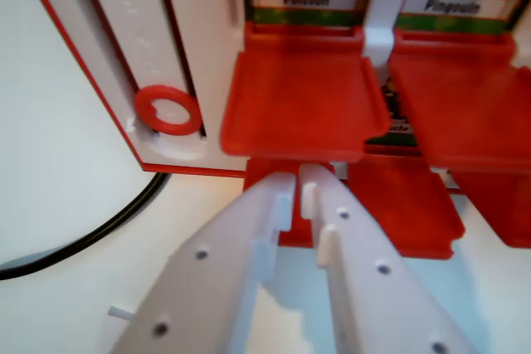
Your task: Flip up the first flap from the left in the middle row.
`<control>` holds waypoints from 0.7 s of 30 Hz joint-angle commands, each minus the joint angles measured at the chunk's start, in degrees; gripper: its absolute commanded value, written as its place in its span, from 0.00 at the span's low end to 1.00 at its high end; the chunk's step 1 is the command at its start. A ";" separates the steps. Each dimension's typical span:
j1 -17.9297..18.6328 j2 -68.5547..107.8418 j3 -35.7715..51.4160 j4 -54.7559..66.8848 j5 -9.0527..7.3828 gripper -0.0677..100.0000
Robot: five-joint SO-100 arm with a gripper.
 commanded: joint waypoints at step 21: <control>0.18 -5.71 -16.17 -1.49 -1.58 0.01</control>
